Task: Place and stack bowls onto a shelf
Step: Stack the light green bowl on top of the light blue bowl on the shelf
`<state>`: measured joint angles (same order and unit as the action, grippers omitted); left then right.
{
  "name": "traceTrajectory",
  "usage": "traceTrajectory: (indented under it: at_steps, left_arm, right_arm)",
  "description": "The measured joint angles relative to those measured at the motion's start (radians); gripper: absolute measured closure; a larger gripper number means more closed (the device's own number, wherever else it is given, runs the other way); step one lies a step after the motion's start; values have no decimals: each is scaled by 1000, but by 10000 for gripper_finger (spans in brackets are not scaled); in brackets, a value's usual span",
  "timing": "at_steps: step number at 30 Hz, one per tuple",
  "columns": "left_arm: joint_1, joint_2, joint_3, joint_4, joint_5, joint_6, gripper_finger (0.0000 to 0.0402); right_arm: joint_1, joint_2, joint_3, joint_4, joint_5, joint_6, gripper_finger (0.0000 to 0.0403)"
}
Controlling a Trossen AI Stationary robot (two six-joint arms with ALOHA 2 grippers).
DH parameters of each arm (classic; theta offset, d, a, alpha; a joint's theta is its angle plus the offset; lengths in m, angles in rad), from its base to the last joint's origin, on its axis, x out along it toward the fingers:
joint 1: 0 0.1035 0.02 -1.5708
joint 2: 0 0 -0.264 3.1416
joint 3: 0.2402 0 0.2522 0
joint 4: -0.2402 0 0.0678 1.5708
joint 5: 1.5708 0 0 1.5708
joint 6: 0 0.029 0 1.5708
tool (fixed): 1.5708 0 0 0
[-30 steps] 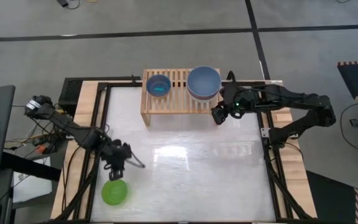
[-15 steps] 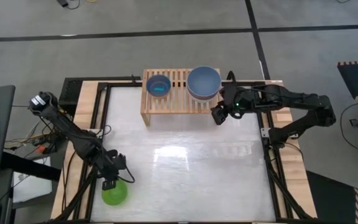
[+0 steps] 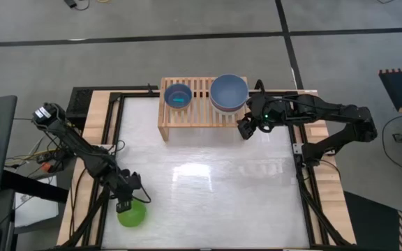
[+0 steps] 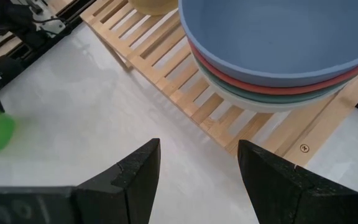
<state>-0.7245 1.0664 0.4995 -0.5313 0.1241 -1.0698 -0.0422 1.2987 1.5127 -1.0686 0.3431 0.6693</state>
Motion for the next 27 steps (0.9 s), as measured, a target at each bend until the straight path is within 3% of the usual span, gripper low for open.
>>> traceTrajectory:
  at_steps: [5,10,15,19,27]
  left_arm:
    - [62,-1,42,15,-29,-3,400]
    - [192,-24,194,-23,-92,198,401]
    - [371,-67,419,-157,-329,331,401]
    - [577,-74,599,-269,-495,410,401]
    - [1032,38,841,-281,-410,607,401]
  right_arm:
    - [0,0,0,0,0,0,163]
    - [-2,0,0,0,0,-1,163]
    - [-21,0,0,1,-2,-12,163]
    - [-33,0,0,7,-3,9,163]
    - [-19,0,0,9,-27,43,163]
